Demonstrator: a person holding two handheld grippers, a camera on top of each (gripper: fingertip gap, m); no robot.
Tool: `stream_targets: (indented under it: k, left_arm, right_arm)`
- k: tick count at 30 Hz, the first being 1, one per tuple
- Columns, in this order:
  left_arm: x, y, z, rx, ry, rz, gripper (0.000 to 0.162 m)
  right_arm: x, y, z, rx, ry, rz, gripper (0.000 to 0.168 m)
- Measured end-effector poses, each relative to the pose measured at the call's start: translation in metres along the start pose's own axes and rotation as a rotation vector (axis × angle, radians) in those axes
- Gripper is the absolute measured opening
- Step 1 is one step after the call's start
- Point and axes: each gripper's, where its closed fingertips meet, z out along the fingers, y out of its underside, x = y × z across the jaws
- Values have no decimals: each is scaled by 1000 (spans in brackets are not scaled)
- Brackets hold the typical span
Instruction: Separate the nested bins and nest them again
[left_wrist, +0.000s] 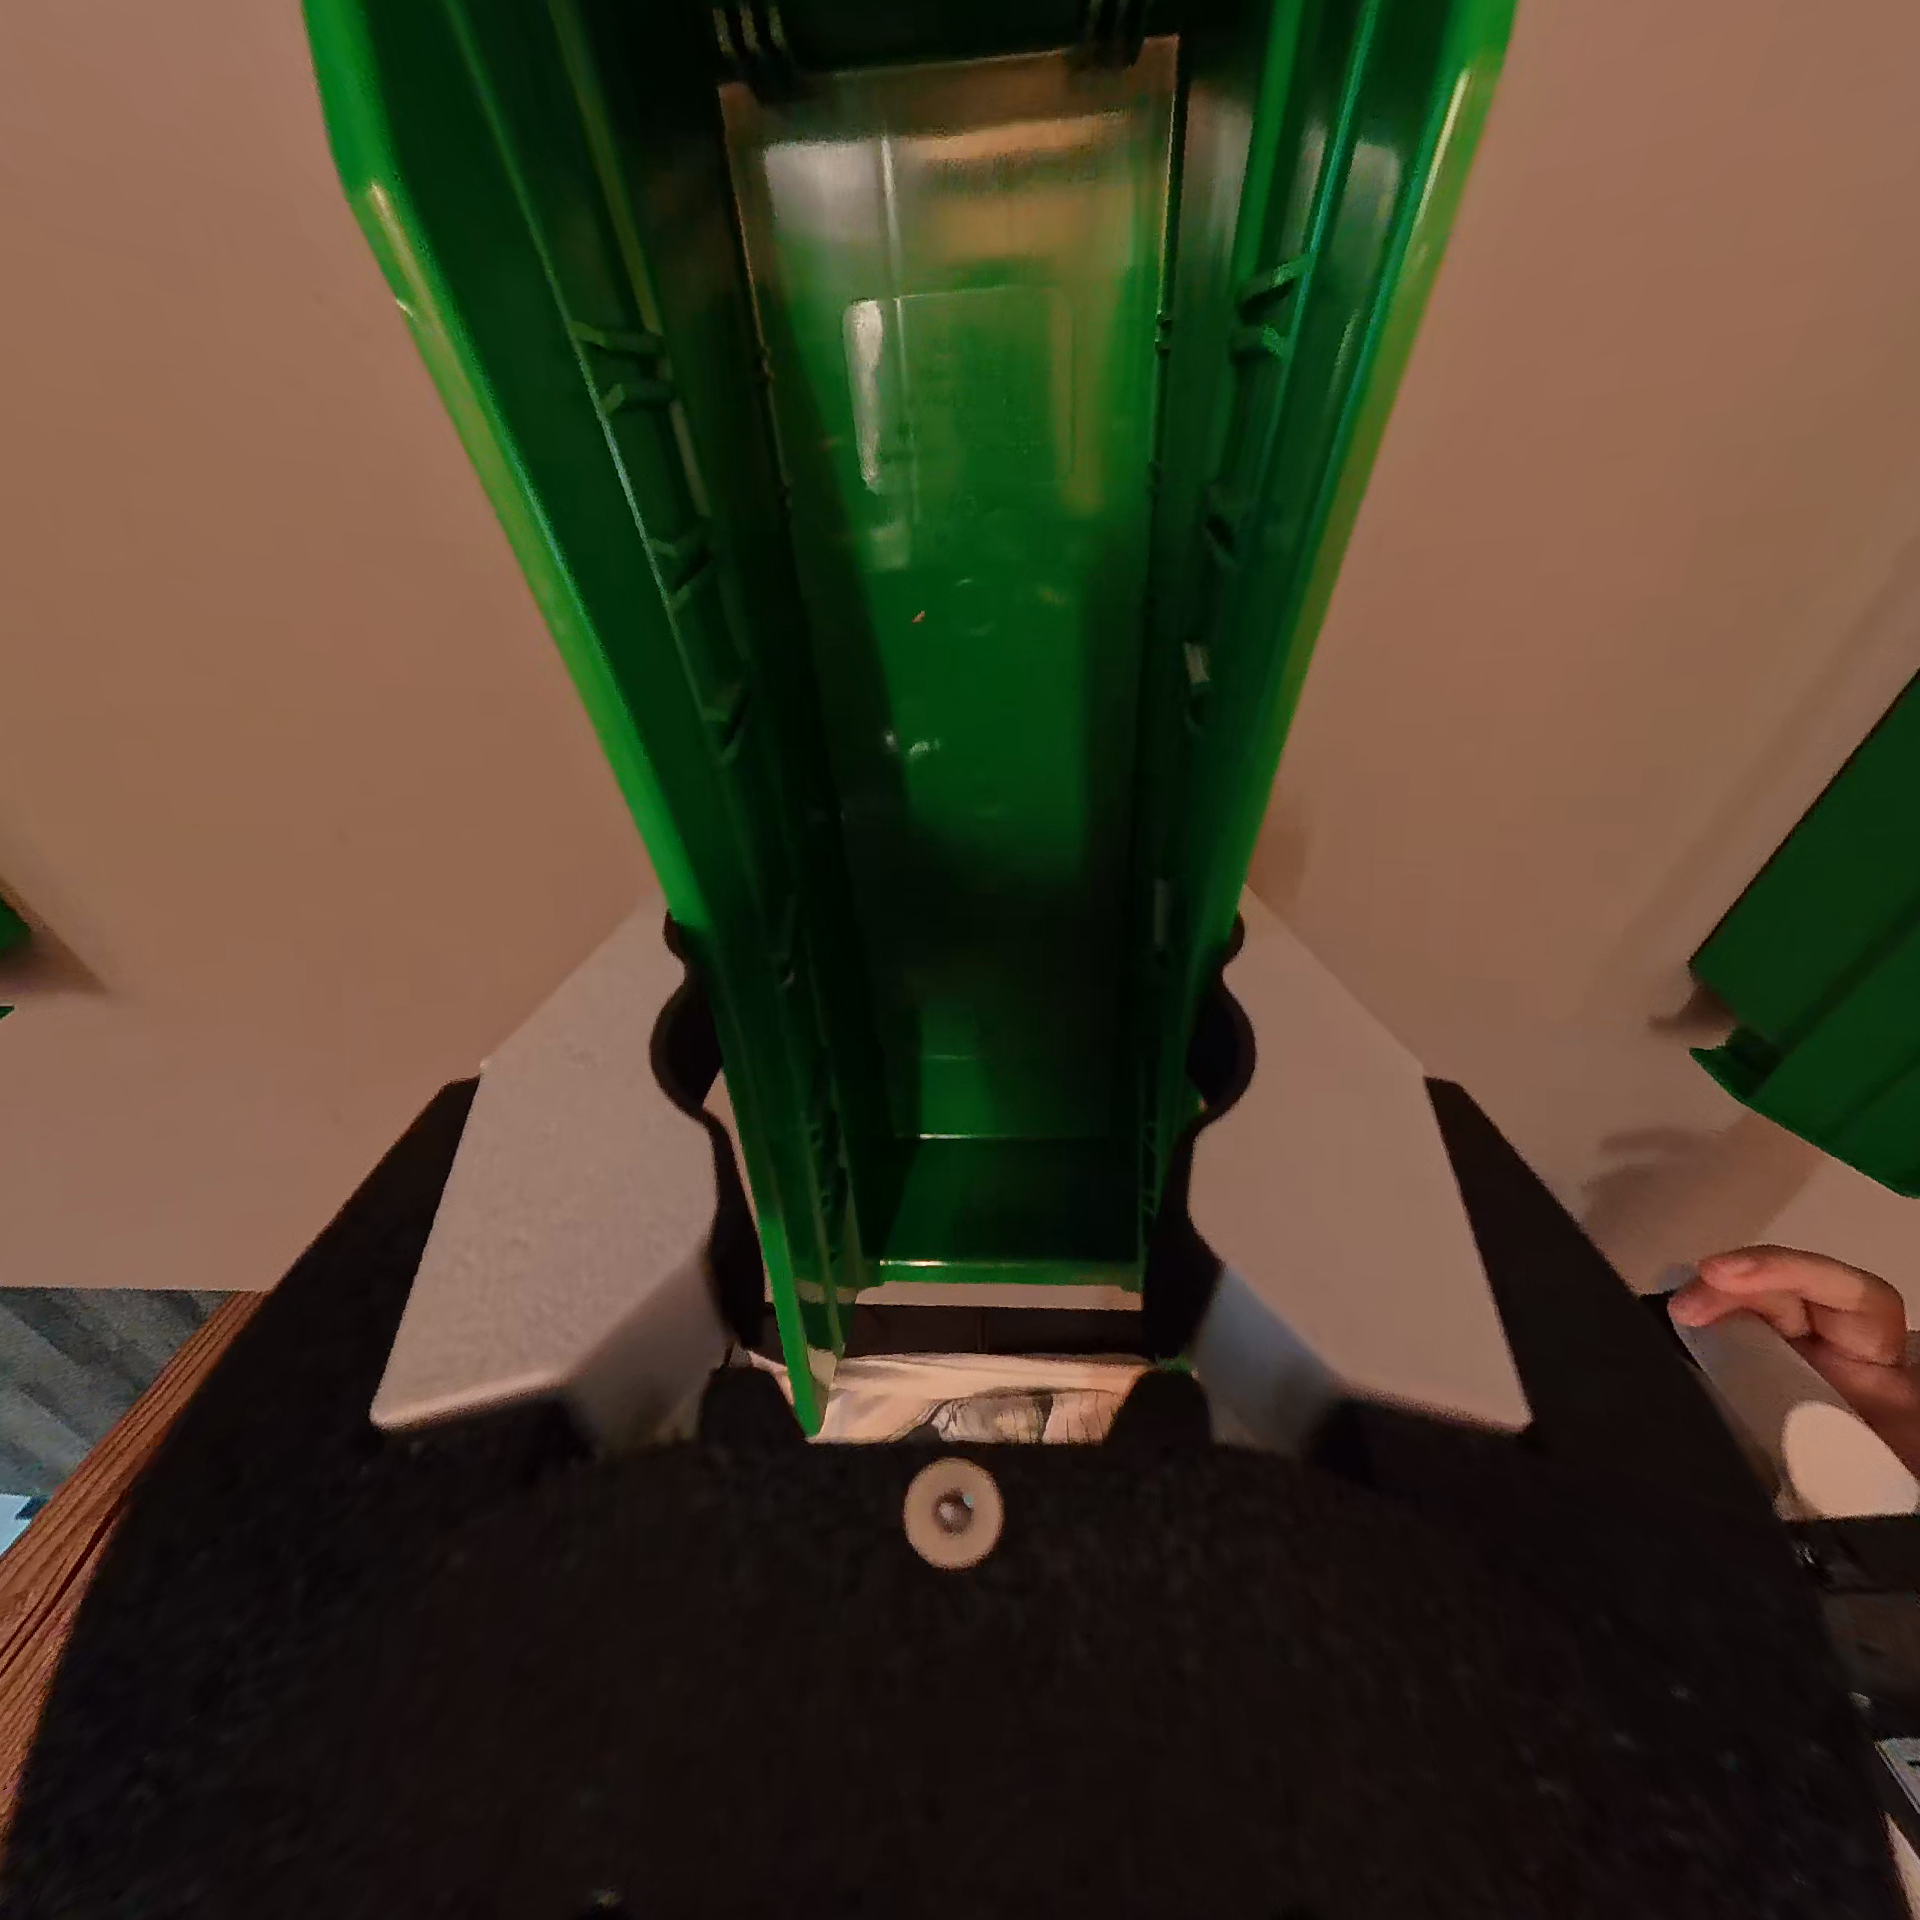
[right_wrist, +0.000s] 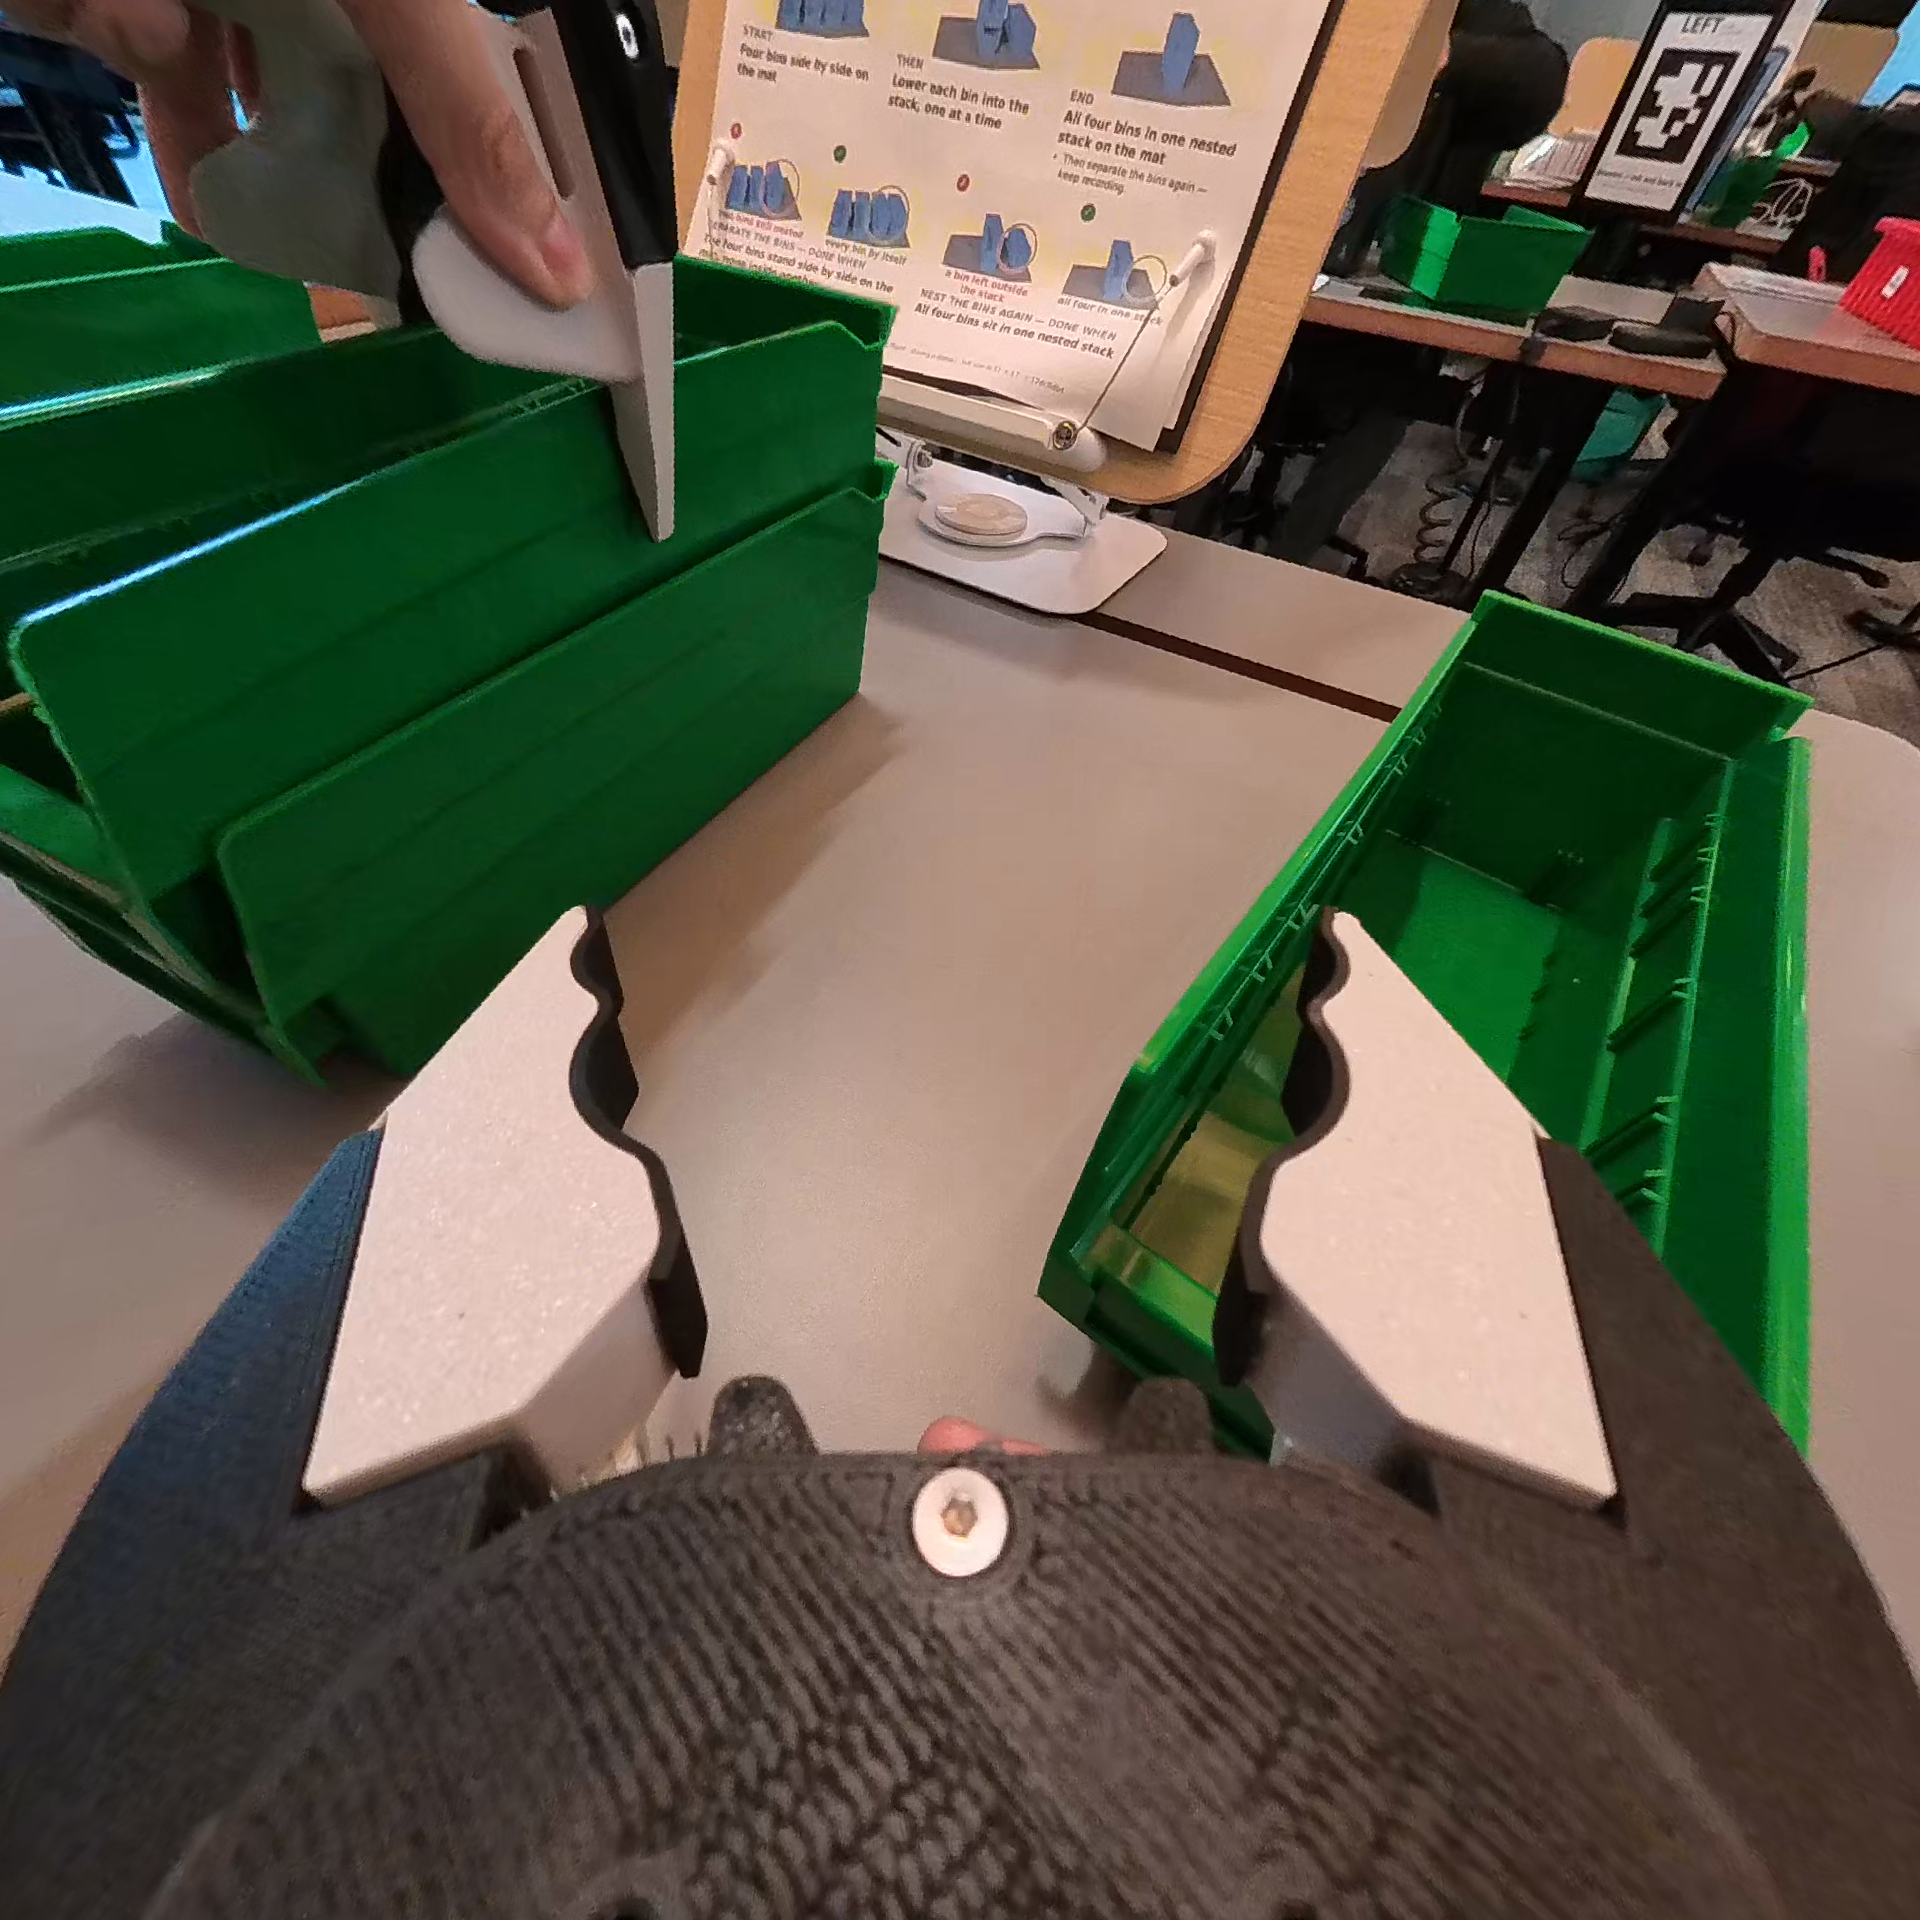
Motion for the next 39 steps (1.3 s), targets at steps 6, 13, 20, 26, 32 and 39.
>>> stream_targets:
  k: [6,13,20,26,32,39]
  left_arm:
    - [1,-2,4,18,-2,-2,91]
    - [1,-3,9,32,-1,-1,94]
    - [1,-4,10,33,1,-2,99]
    - [2,-2,12,20,4,5,109]
    - [5,3,12,-11,6,46,121]
    - [10,-11,-22,59,-14,161,114]
  right_arm:
    - [1,1,0,-2,2,1,128]
    - [2,2,1,-5,2,3,128]
    - [3,5,2,-12,3,5,128]
    - [5,5,2,-13,5,7,127]
    - [5,6,2,-16,5,9,127]
    - [6,8,4,-21,4,13,127]
